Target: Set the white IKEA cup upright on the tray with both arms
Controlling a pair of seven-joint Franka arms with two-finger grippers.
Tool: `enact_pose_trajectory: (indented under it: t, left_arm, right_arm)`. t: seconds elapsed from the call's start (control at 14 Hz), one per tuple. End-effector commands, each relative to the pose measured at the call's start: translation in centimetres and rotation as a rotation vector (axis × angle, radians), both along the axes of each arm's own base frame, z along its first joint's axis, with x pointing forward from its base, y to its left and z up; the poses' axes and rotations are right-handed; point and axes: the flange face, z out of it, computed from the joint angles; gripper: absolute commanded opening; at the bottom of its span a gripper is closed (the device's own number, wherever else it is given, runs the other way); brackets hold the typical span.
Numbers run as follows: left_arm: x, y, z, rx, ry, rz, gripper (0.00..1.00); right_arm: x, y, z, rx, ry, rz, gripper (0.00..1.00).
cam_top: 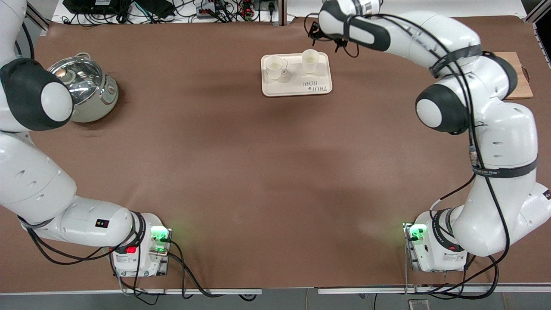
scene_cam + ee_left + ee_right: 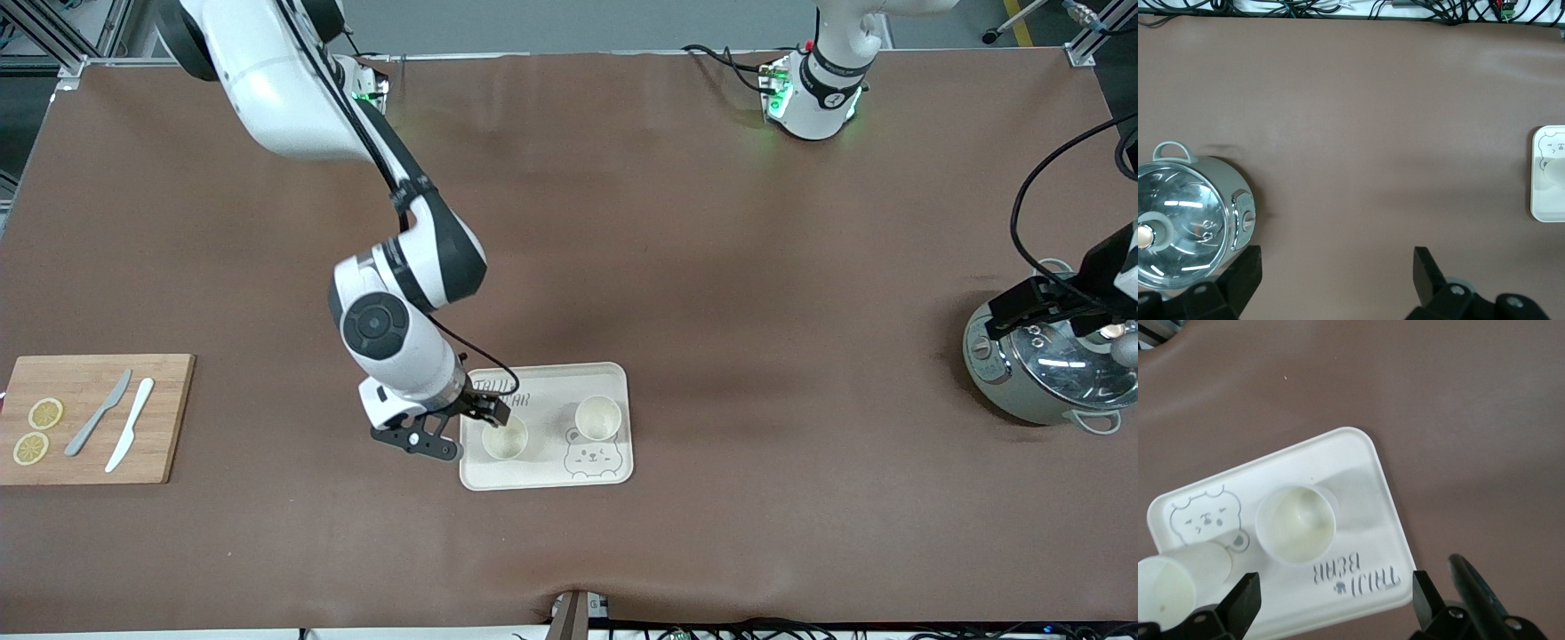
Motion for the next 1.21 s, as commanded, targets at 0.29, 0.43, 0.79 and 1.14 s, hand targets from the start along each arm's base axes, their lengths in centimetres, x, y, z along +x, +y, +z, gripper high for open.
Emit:
enact_pose_trajectory:
  t: [0.29,0.43,0.79,1.14]
  left_arm:
    - [-0.9,0.1,0.9,0.004,0.019,-0.013,1.00]
    - [-1.0,0.2,0.9,0.006,0.027,-0.012,1.00]
    - [-1.0,0.3,0.9,0.008,0.025,-0.010,1.00]
    - [-1.0,0.3,0.9,0.008,0.025,-0.010,1.00]
  right_arm:
    - [-6.0,-8.4,16.9,-0.041,0.124,0.086,1.00]
    - [-7.8,-13.6,19.9,-0.044,0.140,0.133,1.00]
    - [-10.9,-26.8,23.4,-0.064,0.106,0.240,1.00]
    - [-10.1,-38.1,23.3,-0.058,0.083,0.210,1.00]
